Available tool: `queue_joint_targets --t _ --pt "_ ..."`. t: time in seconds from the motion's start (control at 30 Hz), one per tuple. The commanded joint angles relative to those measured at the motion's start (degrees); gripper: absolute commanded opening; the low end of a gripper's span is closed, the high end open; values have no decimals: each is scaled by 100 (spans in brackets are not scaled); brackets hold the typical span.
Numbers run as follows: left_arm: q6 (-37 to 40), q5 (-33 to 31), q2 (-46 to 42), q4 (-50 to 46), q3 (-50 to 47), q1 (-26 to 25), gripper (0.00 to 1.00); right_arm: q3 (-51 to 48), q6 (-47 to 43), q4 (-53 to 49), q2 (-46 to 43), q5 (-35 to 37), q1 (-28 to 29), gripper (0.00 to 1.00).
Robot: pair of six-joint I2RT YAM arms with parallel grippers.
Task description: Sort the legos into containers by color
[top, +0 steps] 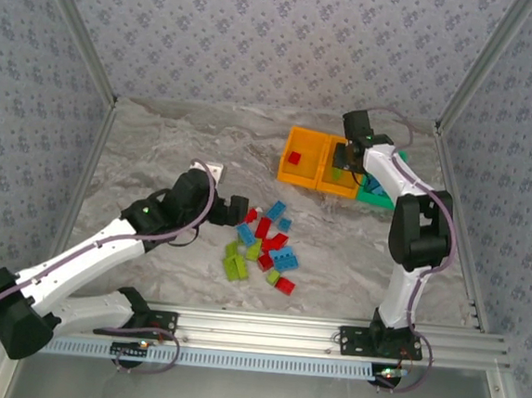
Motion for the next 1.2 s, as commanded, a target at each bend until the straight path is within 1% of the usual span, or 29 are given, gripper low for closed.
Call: queue_joint_targets --t 0.0,0.07,0.1,0.17,0.27,0.37,0.43,0.57,0.63,0.73,0.87,0.97,1.17 --pt "-1000 100 102 -58 49 24 99 150 -68 -425 -504 -63 -19 44" --pt "-1414 86 242 -124 44 16 98 -12 -57 -529 -937 -220 46 45" --pt "-1728 20 339 -250 79 8 96 -202 -70 -510 -1255 -344 124 45" --pt "-2414 -106 577 -512 162 -4 93 -651 -92 -400 -1918 -577 374 49" --pt "-3108 9 1020 -588 228 -44 93 -1314 -143 -341 -2845 -809 945 55" --pt "-3428 206 1491 -400 268 -139 93 -1870 -191 -477 -3644 -765 1607 62" --pt "-3614 229 1795 -310 320 -275 93 -2188 -117 -614 -4008 -691 1876 65" --pt "-3988 416 2405 -144 378 -402 92 -2501 222 -1068 -4535 -437 2059 67" --pt "-4007 438 2667 -12 397 -403 89 -2593 275 -1199 -4750 -342 2054 71" --pt "-3928 427 2971 121 480 -400 80 -2698 294 -1343 -5005 -131 2054 75" --pt "-3898 385 3246 114 559 -396 67 -2736 293 -1472 -5178 -32 2034 76" --pt "-3915 392 3343 95 553 -394 52 -2738 296 -1515 -5242 19 2026 76" --pt "-3851 270 3220 -76 588 -397 29 -2740 356 -1522 -5322 9 2039 76"
